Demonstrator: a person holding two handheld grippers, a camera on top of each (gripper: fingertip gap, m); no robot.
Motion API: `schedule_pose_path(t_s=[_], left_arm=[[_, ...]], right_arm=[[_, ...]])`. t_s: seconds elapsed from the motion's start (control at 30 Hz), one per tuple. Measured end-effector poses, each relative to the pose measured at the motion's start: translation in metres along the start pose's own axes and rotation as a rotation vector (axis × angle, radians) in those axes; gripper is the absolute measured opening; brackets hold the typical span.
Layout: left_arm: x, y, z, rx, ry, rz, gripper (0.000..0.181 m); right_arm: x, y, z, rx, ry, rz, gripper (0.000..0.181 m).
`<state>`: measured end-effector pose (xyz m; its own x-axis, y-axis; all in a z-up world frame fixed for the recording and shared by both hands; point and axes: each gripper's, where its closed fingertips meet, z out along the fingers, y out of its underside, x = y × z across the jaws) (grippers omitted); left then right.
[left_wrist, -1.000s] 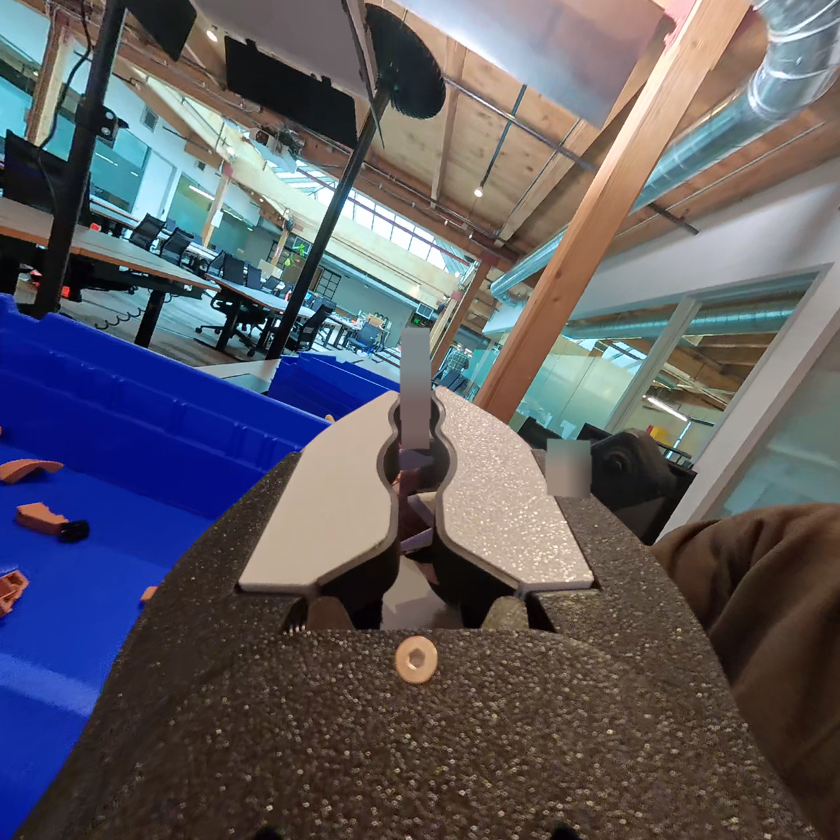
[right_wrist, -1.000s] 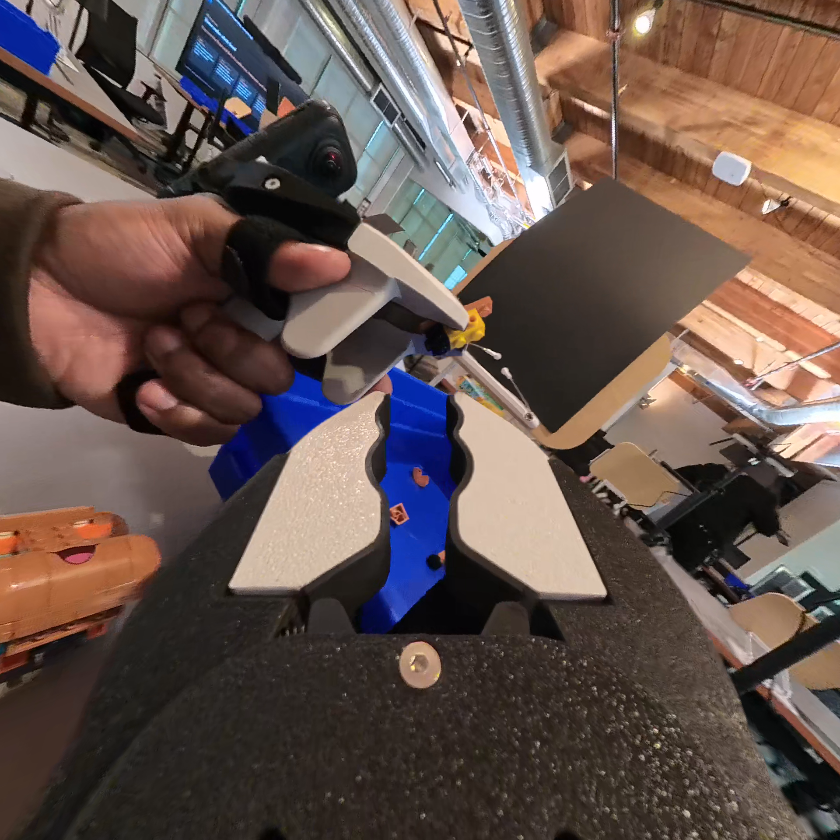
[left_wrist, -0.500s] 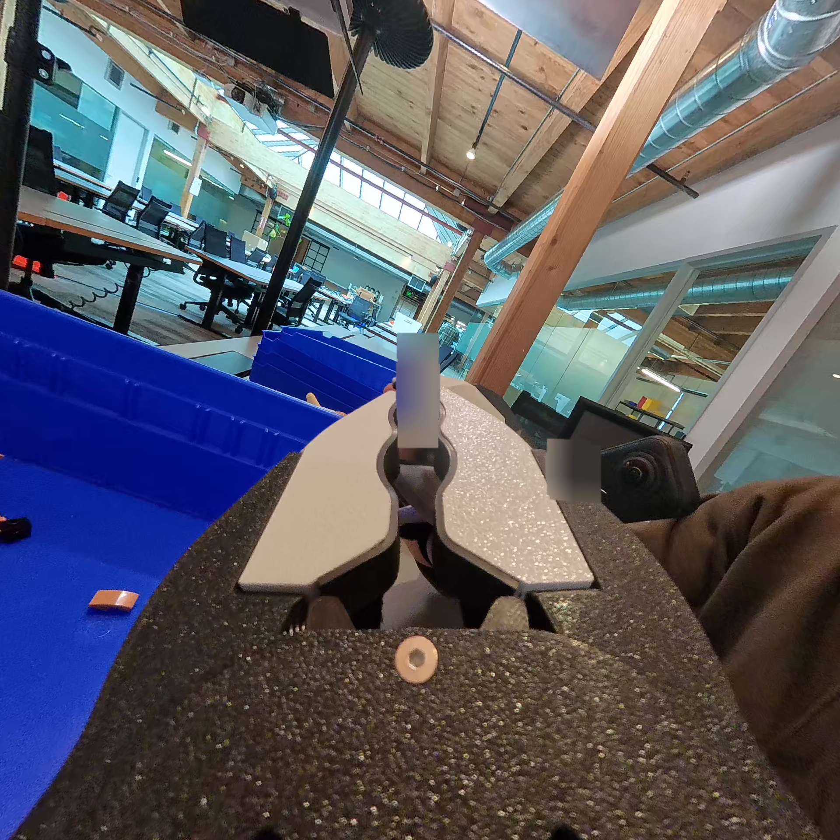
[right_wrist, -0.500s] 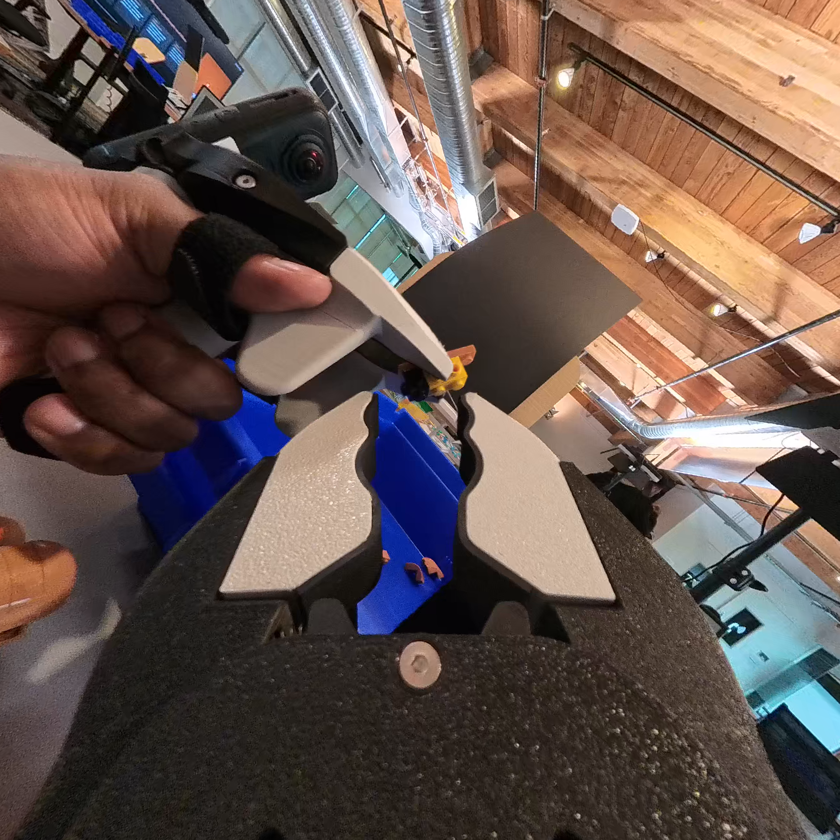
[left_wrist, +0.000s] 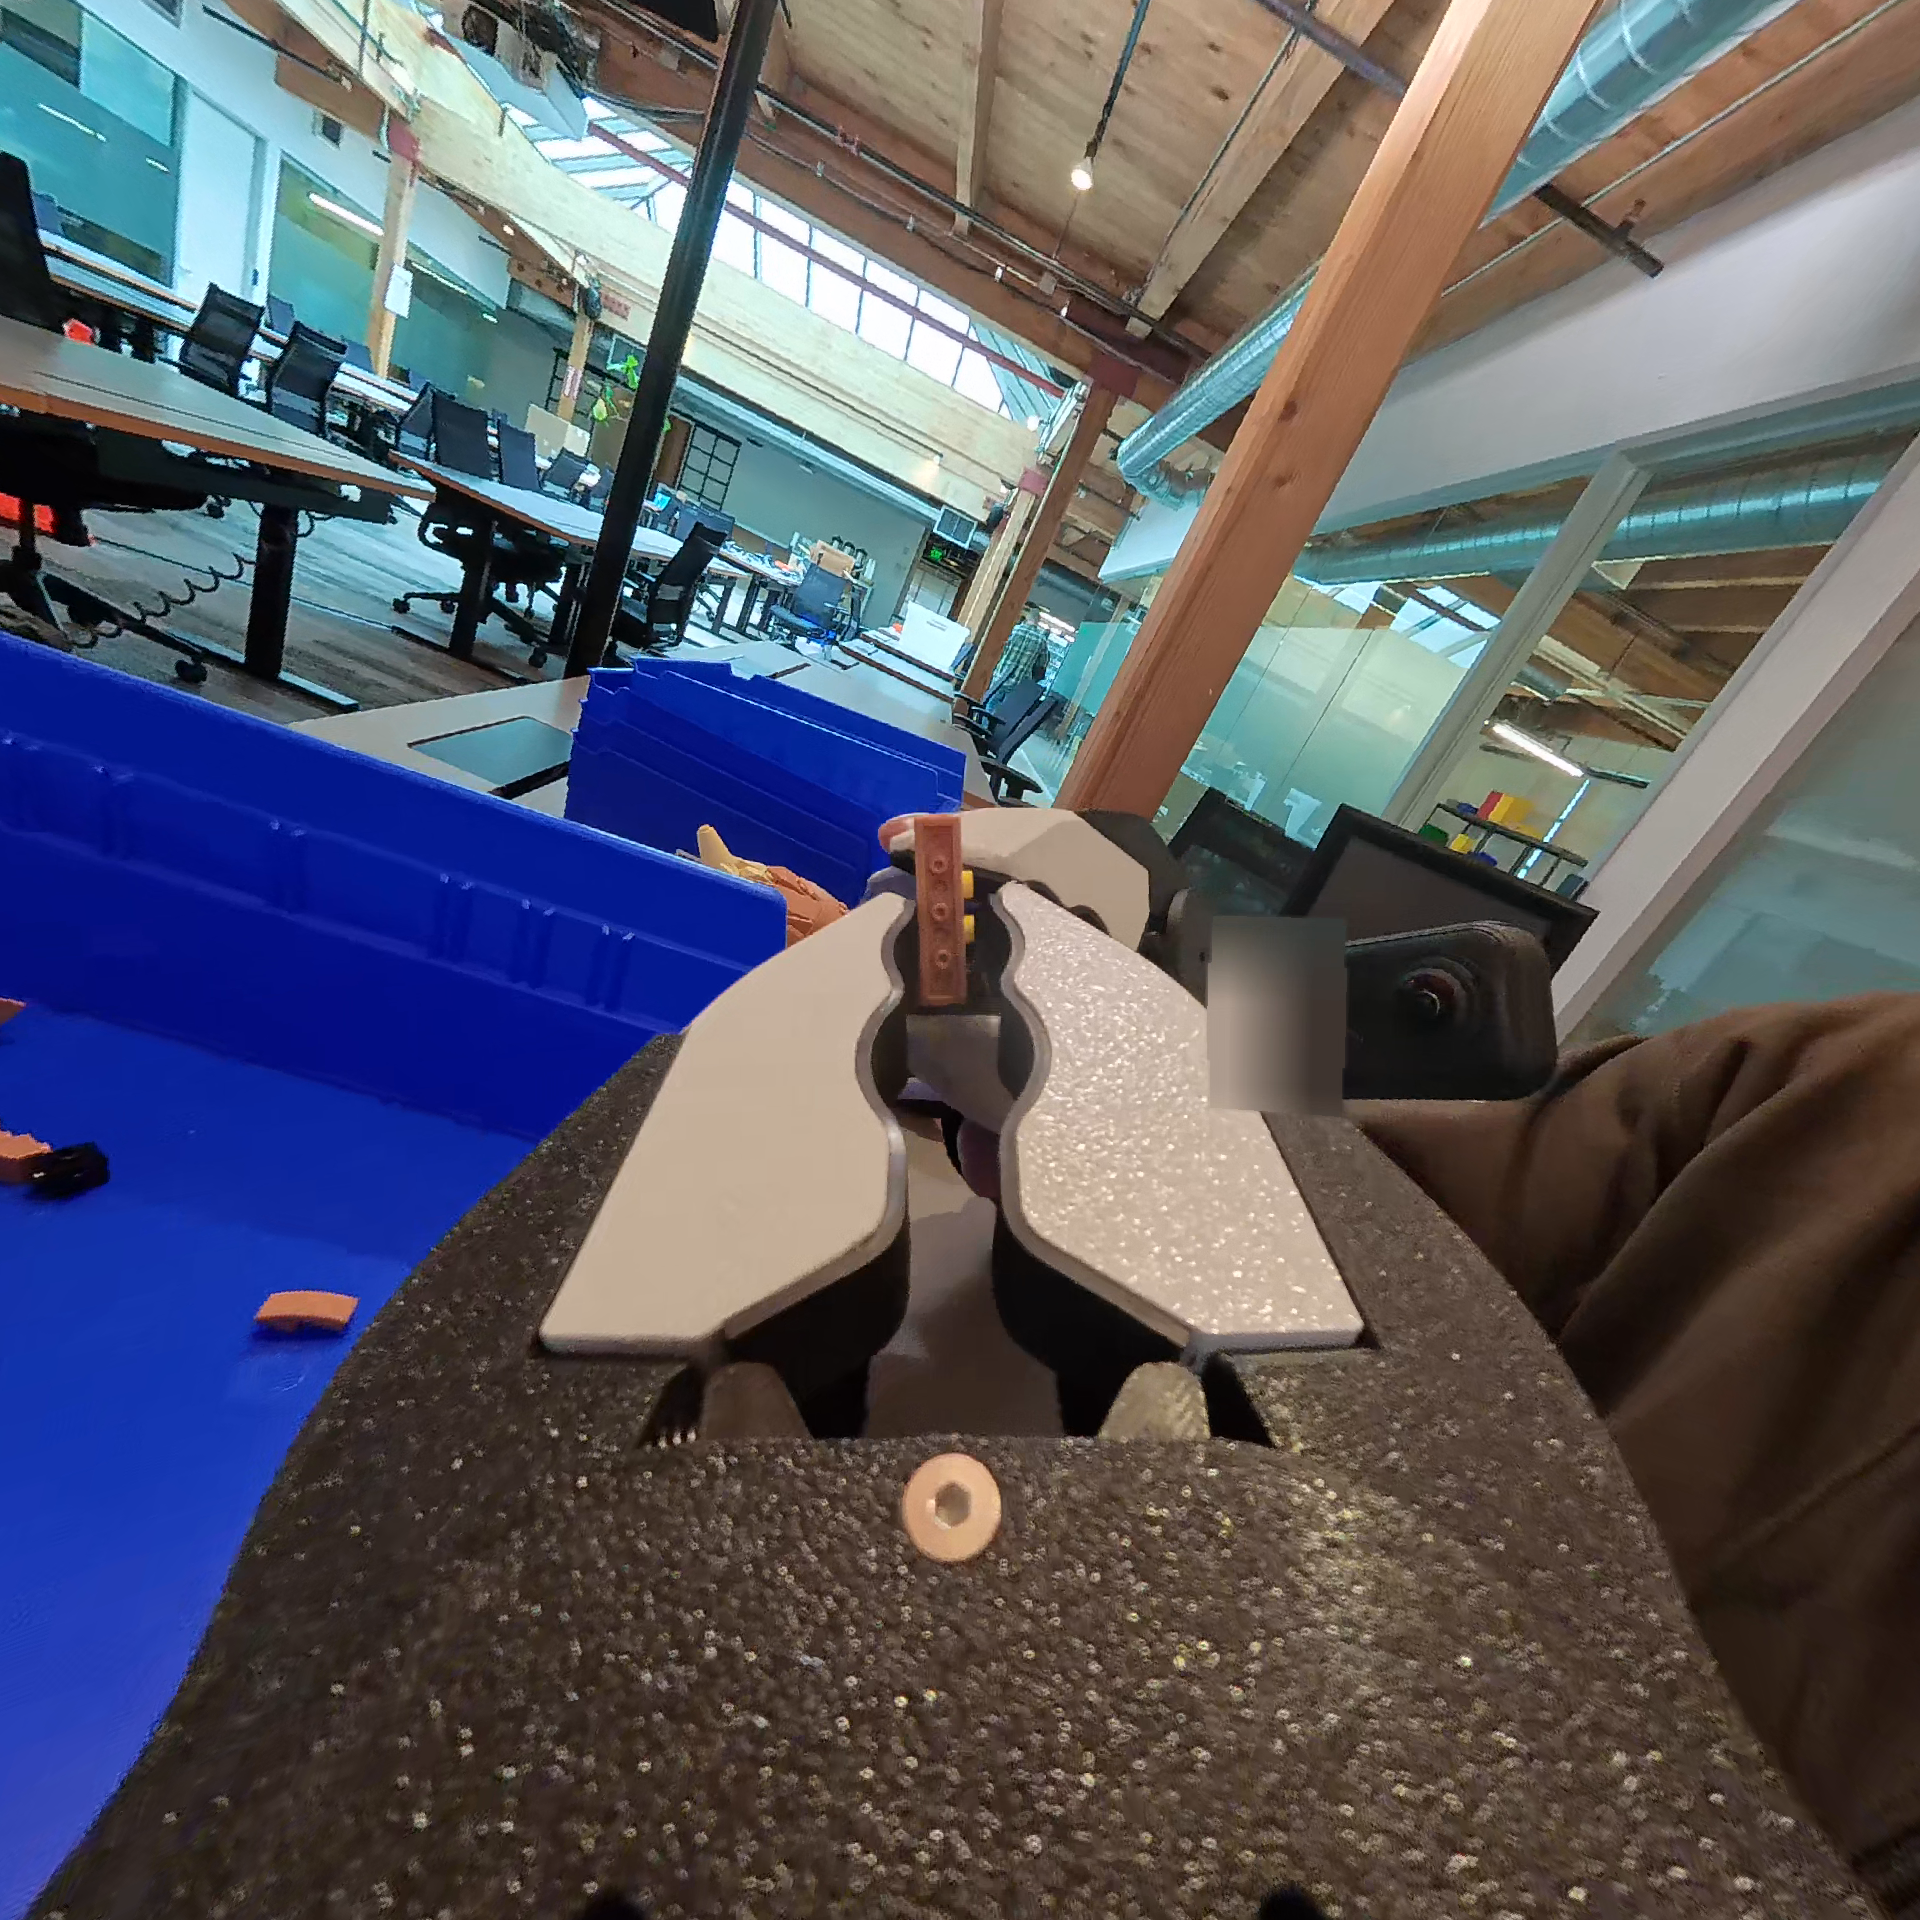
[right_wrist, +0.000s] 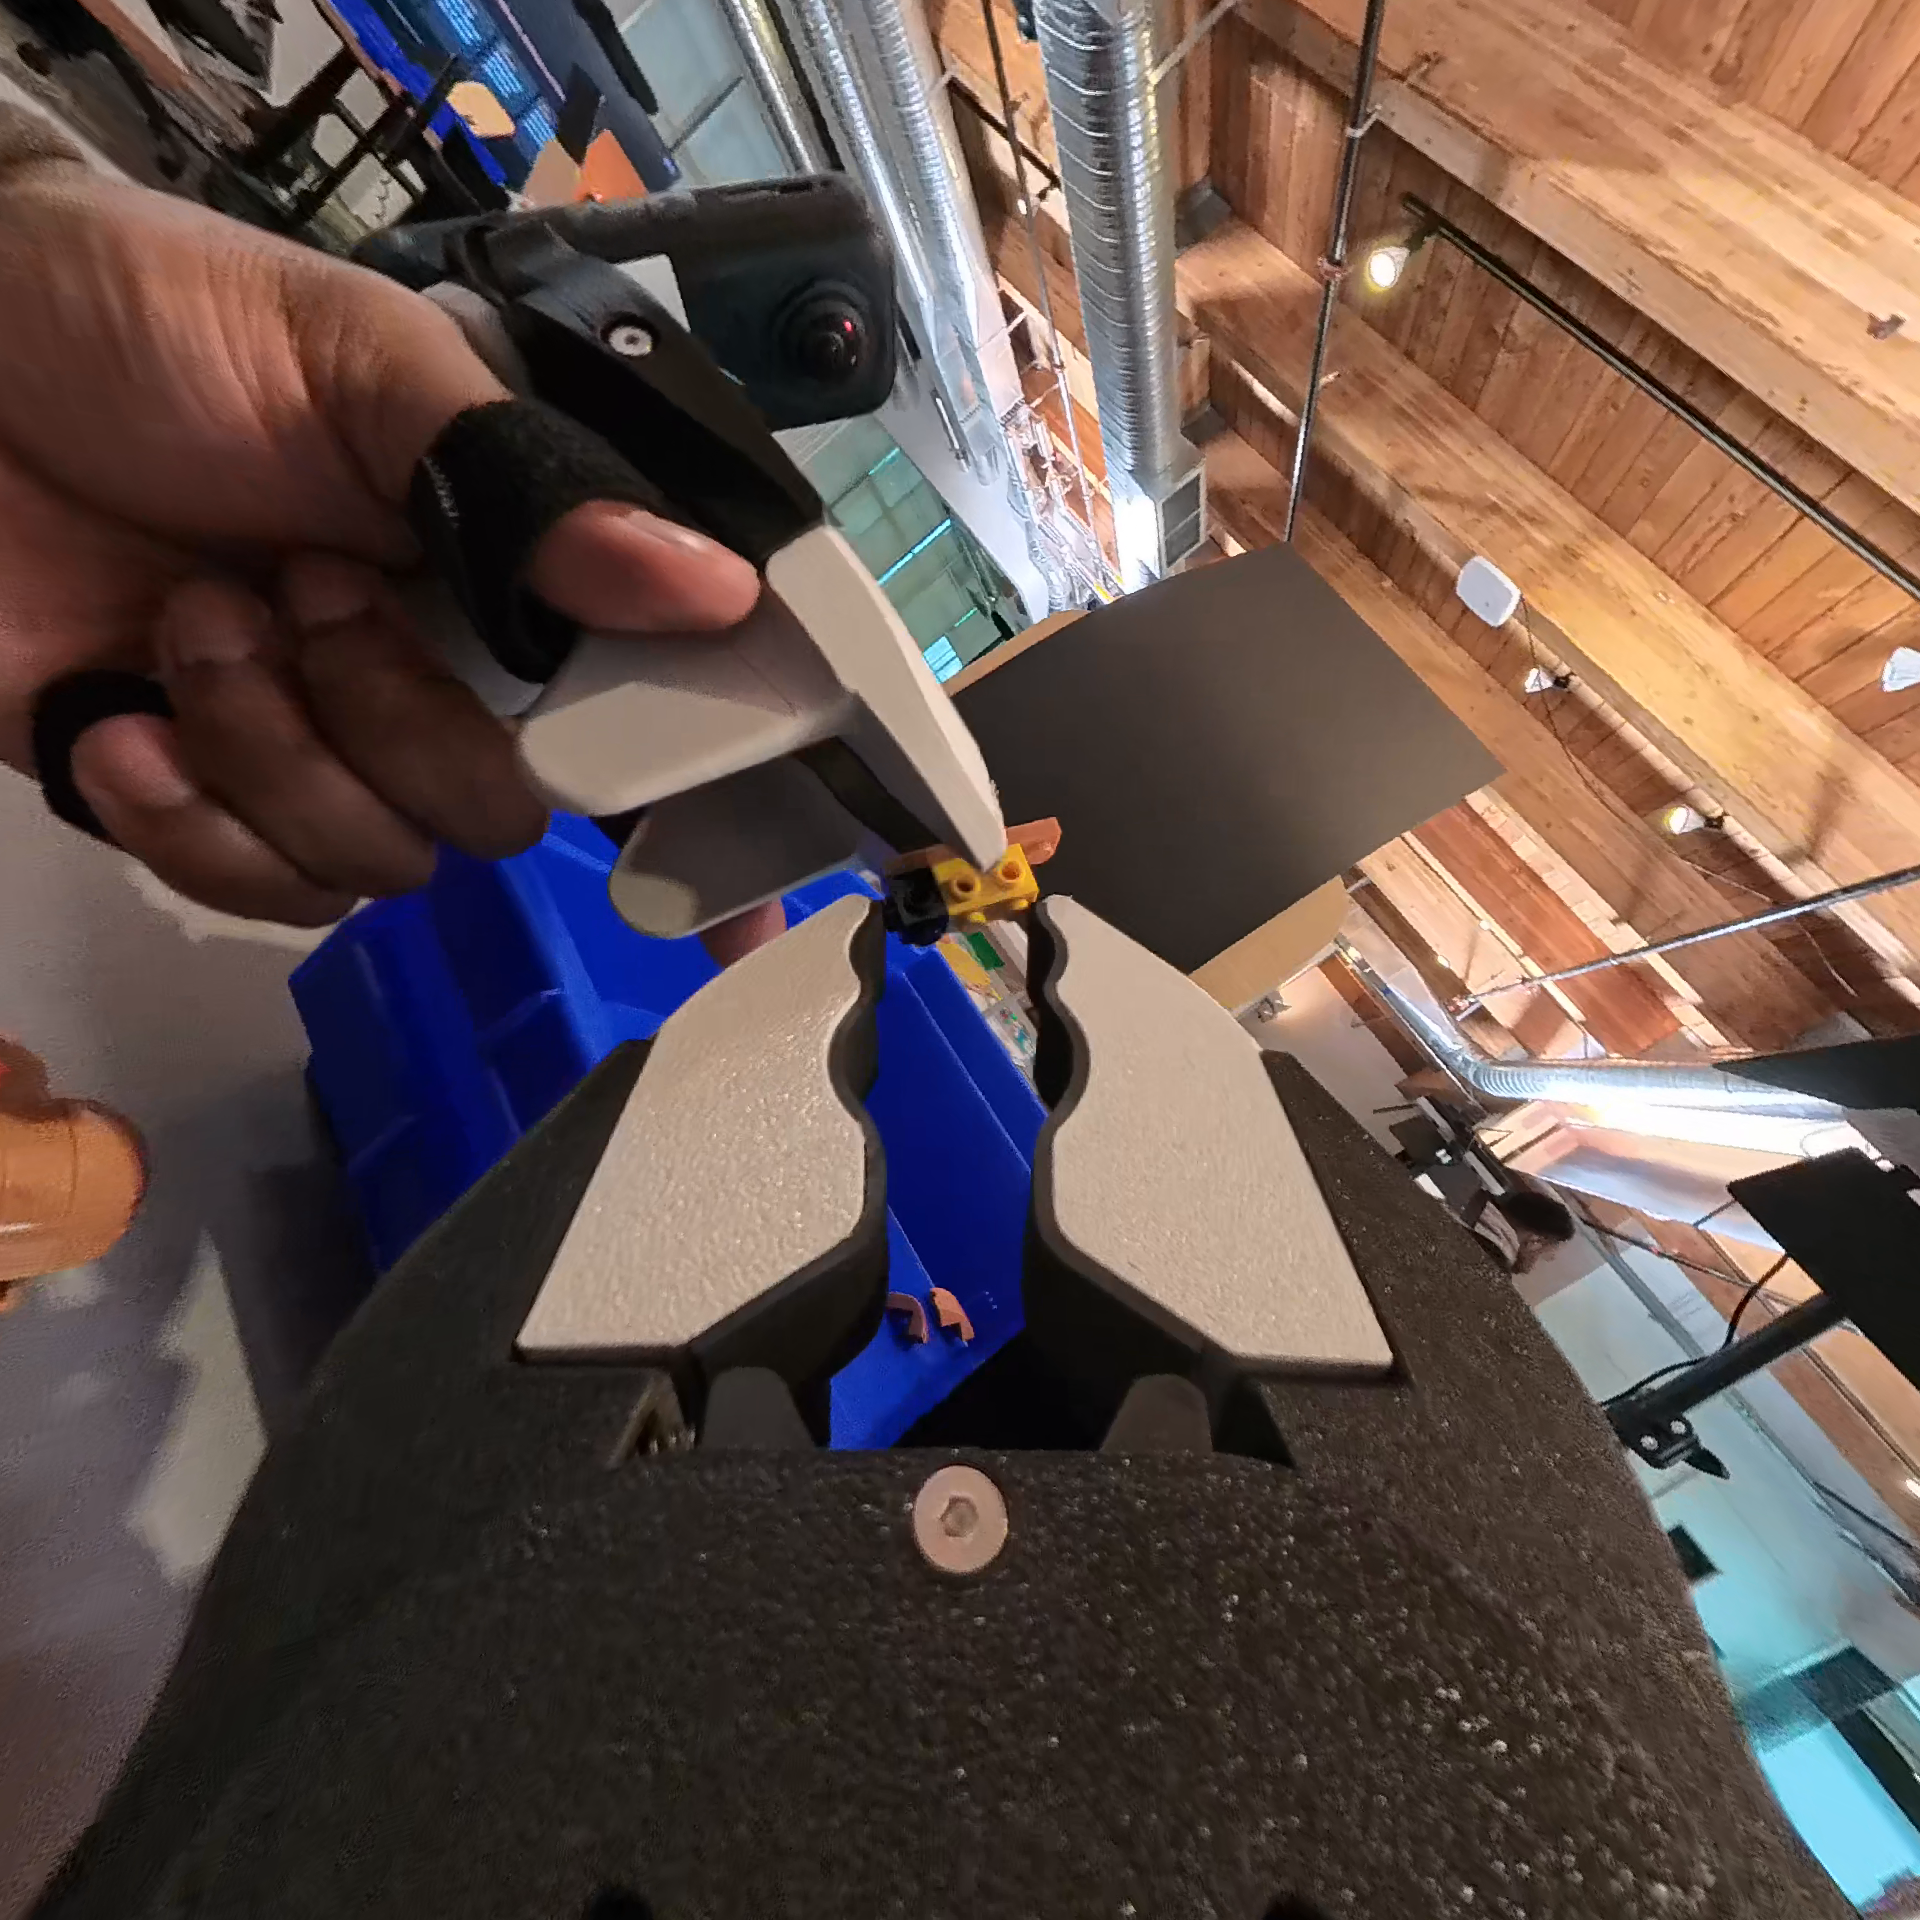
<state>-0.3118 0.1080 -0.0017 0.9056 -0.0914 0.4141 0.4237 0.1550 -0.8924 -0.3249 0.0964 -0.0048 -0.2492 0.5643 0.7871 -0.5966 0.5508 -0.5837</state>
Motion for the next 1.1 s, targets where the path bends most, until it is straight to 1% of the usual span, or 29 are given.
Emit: schedule_pose_path(t_s=[0.1, 0.33, 0.4, 0.47, 0.53, 0.6, 0.67, 0.73, 0.87, 1.1], left_arm=[[-0.001, -0.002, -0.003, -0.006, -0.009, 0.004, 0.013], [-0.003, 0.005, -0.002, -0.055, -0.02, 0.015, 0.01], [-0.002, 0.006, -0.003, -0.069, -0.018, 0.032, 0.01], [-0.001, 0.005, -0.004, -0.074, -0.025, 0.076, 0.01], [0.001, 0.002, -0.005, -0.063, -0.028, 0.127, 0.009], [0.004, -0.002, -0.006, -0.038, -0.018, 0.147, 0.009], [0.009, -0.006, -0.008, -0.017, 0.003, 0.17, 0.009], [0.012, -0.006, -0.008, -0.024, 0.018, 0.193, 0.009], [0.018, -0.005, -0.007, -0.03, 0.04, 0.23, 0.009], [0.022, -0.003, -0.008, -0.042, 0.065, 0.253, 0.009]], right_arm=[[-0.002, 0.002, 0.0, -0.002, -0.023, -0.014, 0.026], [-0.011, 0.003, 0.0, -0.004, -0.068, -0.047, 0.026], [-0.012, 0.002, -0.001, 0.003, -0.078, -0.029, 0.027], [-0.013, 0.0, -0.001, 0.016, -0.105, 0.038, 0.027], [-0.014, -0.004, -0.002, 0.045, -0.173, 0.18, 0.033], [-0.018, -0.008, -0.004, 0.067, -0.274, 0.345, 0.034], [-0.022, -0.012, -0.007, 0.091, -0.37, 0.476, 0.025], [-0.023, -0.016, -0.009, 0.113, -0.423, 0.569, 0.021], [-0.021, -0.02, -0.012, 0.149, -0.47, 0.67, 0.018], [-0.02, -0.024, -0.013, 0.174, -0.513, 0.764, 0.019]])
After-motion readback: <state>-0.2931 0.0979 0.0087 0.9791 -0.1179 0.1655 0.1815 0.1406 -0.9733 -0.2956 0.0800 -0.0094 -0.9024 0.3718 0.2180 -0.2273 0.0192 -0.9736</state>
